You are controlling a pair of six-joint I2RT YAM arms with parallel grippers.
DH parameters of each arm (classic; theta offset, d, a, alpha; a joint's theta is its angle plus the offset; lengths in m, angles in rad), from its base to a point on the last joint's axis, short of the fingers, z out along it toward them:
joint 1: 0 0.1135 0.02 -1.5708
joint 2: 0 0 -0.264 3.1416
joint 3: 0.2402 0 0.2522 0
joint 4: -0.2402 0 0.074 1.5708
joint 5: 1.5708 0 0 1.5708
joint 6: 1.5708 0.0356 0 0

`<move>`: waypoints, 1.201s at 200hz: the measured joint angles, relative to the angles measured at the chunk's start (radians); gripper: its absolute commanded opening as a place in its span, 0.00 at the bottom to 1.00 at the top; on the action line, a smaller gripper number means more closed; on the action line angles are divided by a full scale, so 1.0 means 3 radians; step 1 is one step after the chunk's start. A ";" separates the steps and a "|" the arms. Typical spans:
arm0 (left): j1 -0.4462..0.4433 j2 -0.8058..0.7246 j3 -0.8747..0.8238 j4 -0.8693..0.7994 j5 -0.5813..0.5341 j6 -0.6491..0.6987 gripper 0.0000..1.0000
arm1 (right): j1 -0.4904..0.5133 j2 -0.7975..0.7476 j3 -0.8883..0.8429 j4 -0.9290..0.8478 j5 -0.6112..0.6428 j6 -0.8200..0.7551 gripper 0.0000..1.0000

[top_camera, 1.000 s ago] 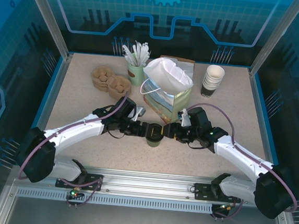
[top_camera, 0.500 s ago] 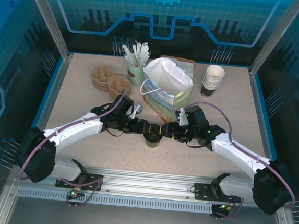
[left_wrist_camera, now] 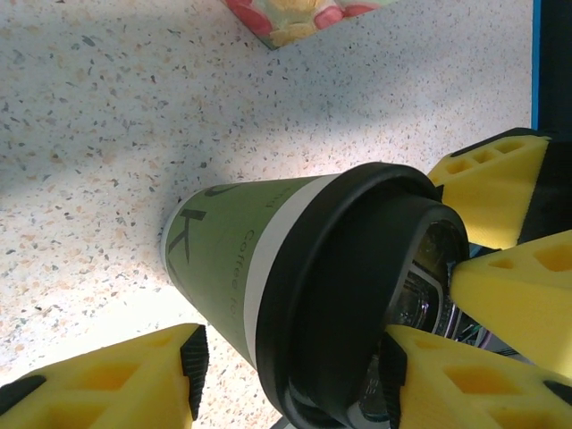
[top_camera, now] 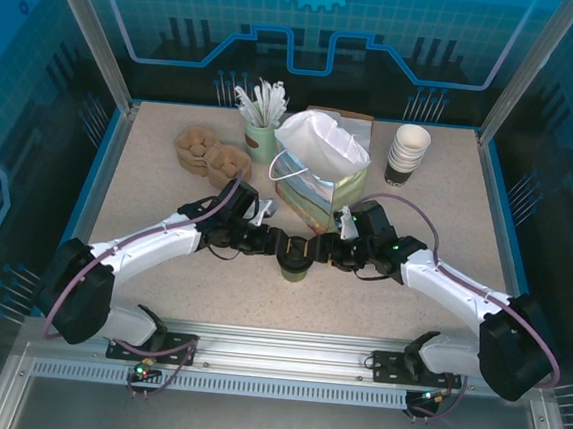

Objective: Pack the takeout coffee

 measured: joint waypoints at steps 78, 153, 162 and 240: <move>0.0013 0.0014 0.0000 0.0017 0.0048 0.0024 0.49 | 0.0000 0.0034 0.0055 -0.0058 0.0014 0.0003 0.54; 0.0029 0.0089 0.0037 0.0070 0.0123 0.0028 0.43 | 0.0000 0.0042 0.0055 -0.0062 0.0041 0.0043 0.52; 0.0029 0.0090 0.0037 0.0072 0.0125 0.0028 0.43 | 0.0000 0.0051 0.0060 -0.0064 0.0039 0.0052 0.52; 0.0032 0.0092 0.0036 0.0090 0.0135 0.0031 0.40 | 0.0000 0.0088 0.0098 -0.0090 0.0041 0.0106 0.51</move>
